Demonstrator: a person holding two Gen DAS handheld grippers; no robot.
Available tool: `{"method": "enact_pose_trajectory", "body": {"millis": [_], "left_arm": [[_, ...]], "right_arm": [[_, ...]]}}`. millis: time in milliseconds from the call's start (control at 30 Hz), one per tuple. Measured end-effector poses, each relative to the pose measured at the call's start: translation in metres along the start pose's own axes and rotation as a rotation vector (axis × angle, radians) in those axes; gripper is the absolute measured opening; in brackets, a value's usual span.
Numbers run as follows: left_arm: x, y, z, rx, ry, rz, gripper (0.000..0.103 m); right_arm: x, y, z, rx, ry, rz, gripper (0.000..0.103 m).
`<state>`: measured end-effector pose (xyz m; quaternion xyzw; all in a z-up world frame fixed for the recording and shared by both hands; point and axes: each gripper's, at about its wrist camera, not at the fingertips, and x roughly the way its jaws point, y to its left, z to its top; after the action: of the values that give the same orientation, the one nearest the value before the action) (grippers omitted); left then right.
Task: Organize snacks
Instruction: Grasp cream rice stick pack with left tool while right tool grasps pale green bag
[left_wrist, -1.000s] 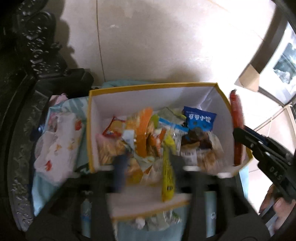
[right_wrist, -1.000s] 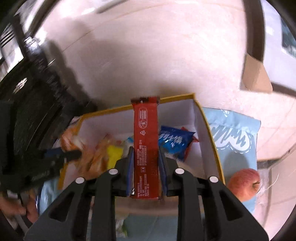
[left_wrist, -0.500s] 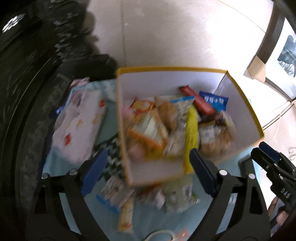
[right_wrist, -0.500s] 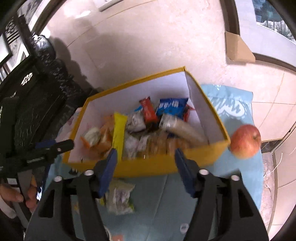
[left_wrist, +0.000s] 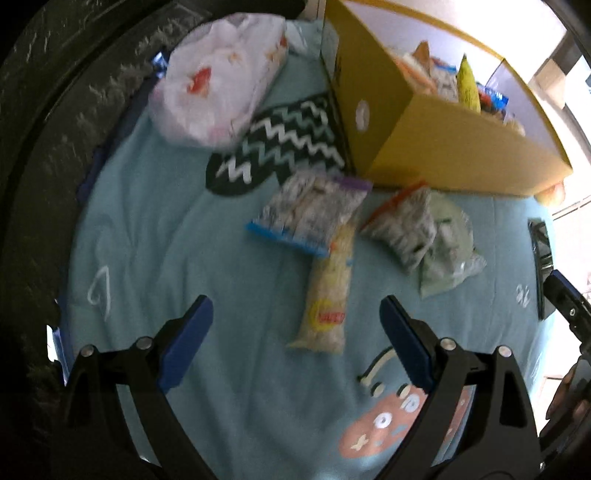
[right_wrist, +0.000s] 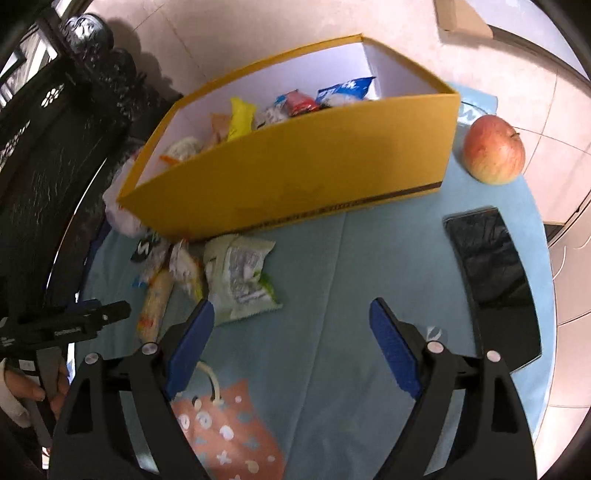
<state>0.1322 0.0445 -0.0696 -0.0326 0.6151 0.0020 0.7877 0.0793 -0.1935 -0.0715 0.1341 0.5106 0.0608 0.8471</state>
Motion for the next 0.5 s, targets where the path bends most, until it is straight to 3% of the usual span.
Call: {"method": "enact_pose_trajectory", "body": {"millis": [267, 300, 333, 400, 500], "left_arm": [[0.024, -0.012, -0.004, 0.04, 0.024, -0.023, 0.091], [0.029, -0.014, -0.004, 0.045, 0.032, -0.026, 0.08], [0.034, -0.016, -0.002, 0.048, 0.042, -0.032, 0.056], [0.047, -0.017, -0.002, 0.052, 0.086, -0.027, 0.029], [0.043, -0.018, -0.004, 0.073, 0.049, -0.024, 0.029]], "right_arm": [[0.007, 0.012, -0.005, -0.031, 0.036, 0.003, 0.086], [0.009, 0.013, -0.005, -0.034, 0.045, 0.006, 0.086], [0.011, 0.014, -0.005, -0.037, 0.054, 0.009, 0.086], [0.013, 0.016, -0.004, -0.042, 0.059, 0.01, 0.086], [0.019, 0.022, -0.002, -0.063, 0.063, 0.013, 0.086]]}}
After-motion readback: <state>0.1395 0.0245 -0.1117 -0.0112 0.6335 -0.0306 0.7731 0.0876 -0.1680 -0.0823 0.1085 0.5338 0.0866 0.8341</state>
